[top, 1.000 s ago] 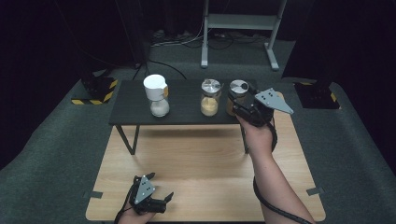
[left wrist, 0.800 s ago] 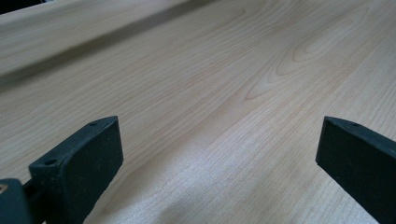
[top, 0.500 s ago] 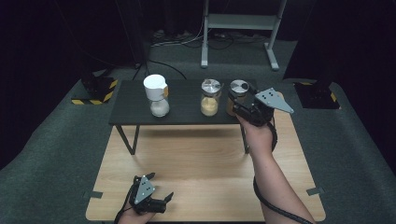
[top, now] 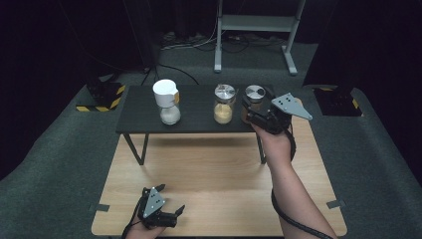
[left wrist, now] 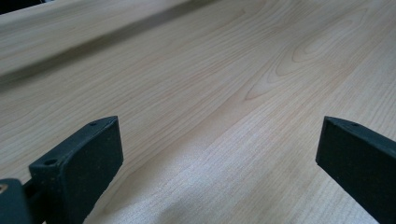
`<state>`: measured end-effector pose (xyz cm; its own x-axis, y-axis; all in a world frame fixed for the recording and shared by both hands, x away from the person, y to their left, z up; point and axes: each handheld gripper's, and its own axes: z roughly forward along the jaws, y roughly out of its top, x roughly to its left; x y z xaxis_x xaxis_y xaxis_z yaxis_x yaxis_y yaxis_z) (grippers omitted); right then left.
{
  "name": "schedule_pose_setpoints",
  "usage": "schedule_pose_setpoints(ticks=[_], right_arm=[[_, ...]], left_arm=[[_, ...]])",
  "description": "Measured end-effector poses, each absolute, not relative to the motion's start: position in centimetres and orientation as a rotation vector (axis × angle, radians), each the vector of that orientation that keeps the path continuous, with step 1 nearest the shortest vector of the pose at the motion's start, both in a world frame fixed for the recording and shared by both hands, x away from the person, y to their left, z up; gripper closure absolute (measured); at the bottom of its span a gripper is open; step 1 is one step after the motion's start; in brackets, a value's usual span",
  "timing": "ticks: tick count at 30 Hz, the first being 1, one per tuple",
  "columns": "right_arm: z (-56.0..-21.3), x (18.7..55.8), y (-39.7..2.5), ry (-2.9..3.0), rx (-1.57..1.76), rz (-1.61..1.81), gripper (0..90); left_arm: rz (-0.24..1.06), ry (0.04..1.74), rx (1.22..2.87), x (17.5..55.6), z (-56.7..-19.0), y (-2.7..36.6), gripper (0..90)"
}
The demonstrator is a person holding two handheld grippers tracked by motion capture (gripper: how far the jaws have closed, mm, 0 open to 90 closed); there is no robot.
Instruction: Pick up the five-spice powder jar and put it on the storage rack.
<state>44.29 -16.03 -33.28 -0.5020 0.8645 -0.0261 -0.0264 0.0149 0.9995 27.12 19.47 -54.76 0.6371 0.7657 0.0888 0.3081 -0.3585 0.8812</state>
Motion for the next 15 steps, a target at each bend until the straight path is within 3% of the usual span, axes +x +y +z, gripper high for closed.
schedule_pose_setpoints(ticks=[7, 15], right_arm=[[-33.3, 44.06, -15.84, 1.581, 0.885, 1.565, 3.4], [-33.3, 43.38, -15.95, 1.59, 0.871, 1.574, 0.0]], left_arm=[[0.624, 0.846, 1.939, 27.14, -54.77, 19.46, 0.9], [0.628, 0.844, 1.945, 27.13, -54.76, 19.41, 0.9]])
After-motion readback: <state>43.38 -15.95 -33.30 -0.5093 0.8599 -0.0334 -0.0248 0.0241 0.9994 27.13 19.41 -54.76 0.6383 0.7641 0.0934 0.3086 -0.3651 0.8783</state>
